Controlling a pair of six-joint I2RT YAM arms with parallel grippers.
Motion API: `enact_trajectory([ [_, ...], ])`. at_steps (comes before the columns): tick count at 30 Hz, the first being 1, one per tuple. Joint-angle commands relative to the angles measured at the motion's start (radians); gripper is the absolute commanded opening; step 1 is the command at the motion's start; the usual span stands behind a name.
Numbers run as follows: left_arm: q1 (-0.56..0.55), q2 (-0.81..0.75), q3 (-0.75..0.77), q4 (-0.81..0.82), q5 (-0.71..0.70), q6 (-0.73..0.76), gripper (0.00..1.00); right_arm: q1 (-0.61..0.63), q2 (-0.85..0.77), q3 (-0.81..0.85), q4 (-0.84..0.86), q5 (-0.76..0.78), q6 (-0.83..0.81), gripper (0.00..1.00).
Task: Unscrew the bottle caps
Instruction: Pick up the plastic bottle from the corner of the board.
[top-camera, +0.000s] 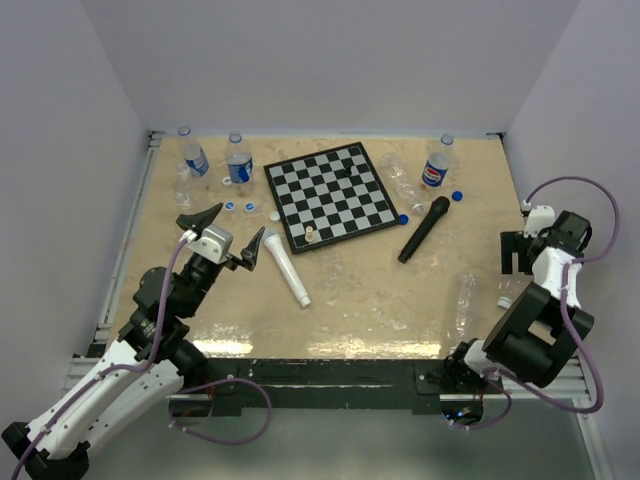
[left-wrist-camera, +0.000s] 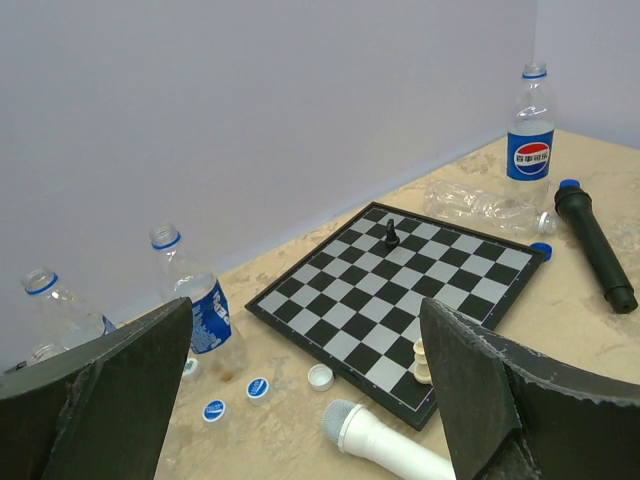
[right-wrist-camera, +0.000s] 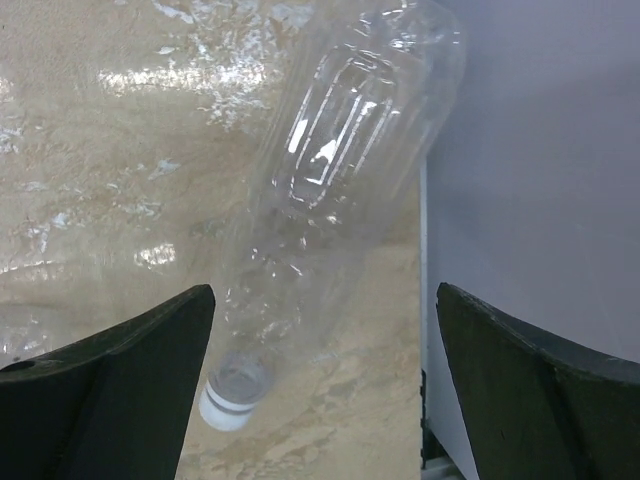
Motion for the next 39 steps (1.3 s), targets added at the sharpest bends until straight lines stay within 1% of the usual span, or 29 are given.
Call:
enact_trajectory([
  [1,0.004,-0.005,-0.006,0.035,0.011,-0.02,1.0,-0.004,0.103,0.062,0.052,-0.062,0.033,0.95],
  [5,0.004,-0.002,-0.007,0.035,0.009,-0.022,1.0,-0.003,0.215,0.079,0.087,-0.061,0.065,0.91],
  [10,0.004,0.0,-0.009,0.036,0.006,-0.017,1.0,0.002,0.297,0.094,0.133,-0.047,0.085,0.88],
  [13,0.004,0.003,-0.009,0.036,0.006,-0.017,1.0,0.007,0.337,0.107,0.144,-0.07,0.088,0.8],
  [14,0.004,0.005,-0.01,0.038,0.006,-0.016,1.0,0.008,0.345,0.11,0.145,-0.08,0.087,0.75],
  [15,0.004,0.005,-0.01,0.036,0.006,-0.016,1.0,0.011,0.348,0.114,0.142,-0.093,0.082,0.65],
  [18,0.004,0.006,-0.013,0.039,0.002,-0.014,1.0,0.013,0.313,0.128,0.115,-0.14,0.06,0.46],
  [21,0.004,0.011,-0.013,0.039,0.006,-0.014,1.0,0.017,0.233,0.153,0.055,-0.185,0.008,0.28],
  [24,0.004,0.02,-0.013,0.039,0.023,-0.019,1.0,0.04,0.138,0.188,-0.029,-0.234,-0.064,0.13],
  [27,0.004,0.028,-0.015,0.041,0.05,-0.031,1.0,0.123,0.064,0.219,-0.123,-0.255,-0.159,0.12],
  [29,0.004,0.038,-0.01,0.036,0.09,-0.054,1.0,0.215,0.012,0.225,-0.177,-0.269,-0.223,0.11],
  [32,0.005,0.078,0.017,0.007,0.162,-0.097,1.0,0.385,-0.049,0.229,-0.223,-0.292,-0.303,0.11],
  [33,0.005,0.098,0.032,-0.005,0.181,-0.12,1.0,0.463,-0.059,0.238,-0.272,-0.324,-0.355,0.11],
  [36,0.015,0.172,0.074,-0.049,0.253,-0.199,1.0,0.597,-0.07,0.249,-0.367,-0.436,-0.513,0.11],
  [38,0.021,0.216,0.103,-0.071,0.3,-0.291,1.0,0.696,-0.07,0.239,-0.39,-0.481,-0.585,0.11],
  [39,0.027,0.241,0.109,-0.073,0.342,-0.336,1.0,0.739,-0.073,0.225,-0.373,-0.485,-0.601,0.11],
])
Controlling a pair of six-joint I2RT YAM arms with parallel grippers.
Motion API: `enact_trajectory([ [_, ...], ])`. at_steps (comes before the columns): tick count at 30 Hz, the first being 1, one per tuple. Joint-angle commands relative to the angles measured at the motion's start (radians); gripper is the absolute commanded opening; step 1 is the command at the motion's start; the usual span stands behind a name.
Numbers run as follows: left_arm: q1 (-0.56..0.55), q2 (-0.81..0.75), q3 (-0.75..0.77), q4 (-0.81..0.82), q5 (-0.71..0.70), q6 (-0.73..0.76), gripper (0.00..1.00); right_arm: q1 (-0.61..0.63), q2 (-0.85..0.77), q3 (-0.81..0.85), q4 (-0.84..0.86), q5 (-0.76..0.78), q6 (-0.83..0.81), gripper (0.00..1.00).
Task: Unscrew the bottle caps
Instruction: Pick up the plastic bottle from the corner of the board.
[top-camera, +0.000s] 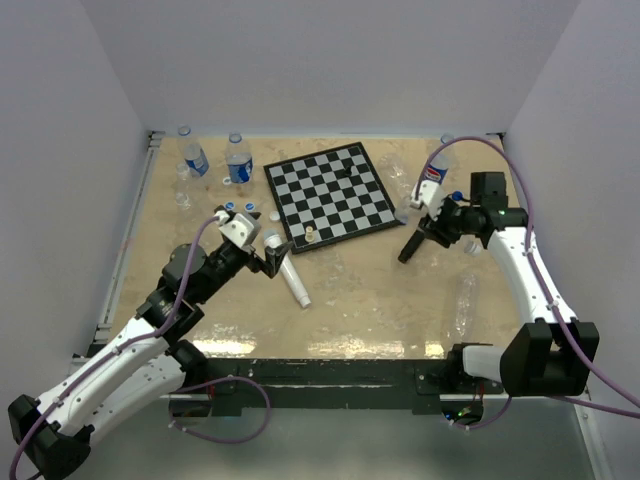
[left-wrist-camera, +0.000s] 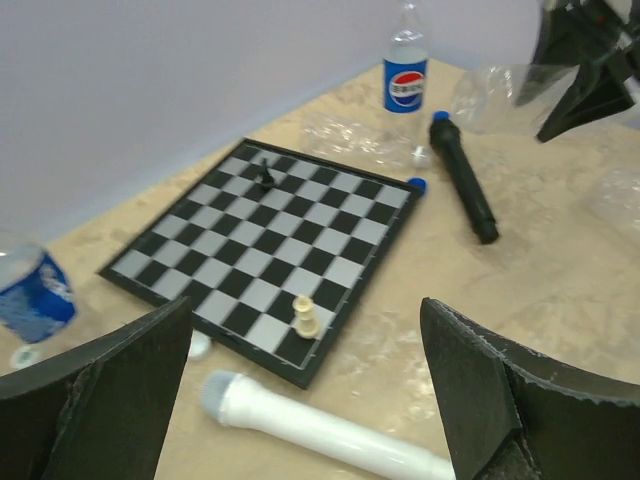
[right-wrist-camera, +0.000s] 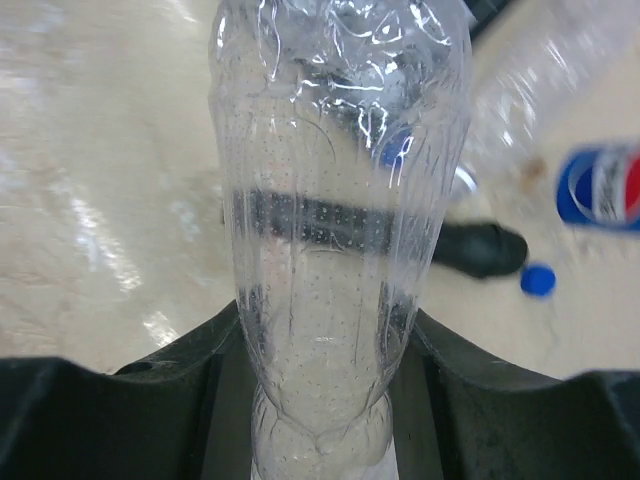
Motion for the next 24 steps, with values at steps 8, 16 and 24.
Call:
enact_trajectory([
  [8,0.037,0.275,0.081,0.14,0.471,-0.663,1.0,0.478,-0.013,-0.099,0.078,-0.029,-0.192,0.13],
  [16,0.04,0.542,0.18,0.163,0.648,-0.743,1.0,0.616,-0.037,-0.142,0.16,-0.006,-0.221,0.15],
  [24,0.038,0.717,0.235,0.182,0.827,-0.717,1.0,0.664,-0.057,-0.136,0.184,-0.02,-0.222,0.15],
])
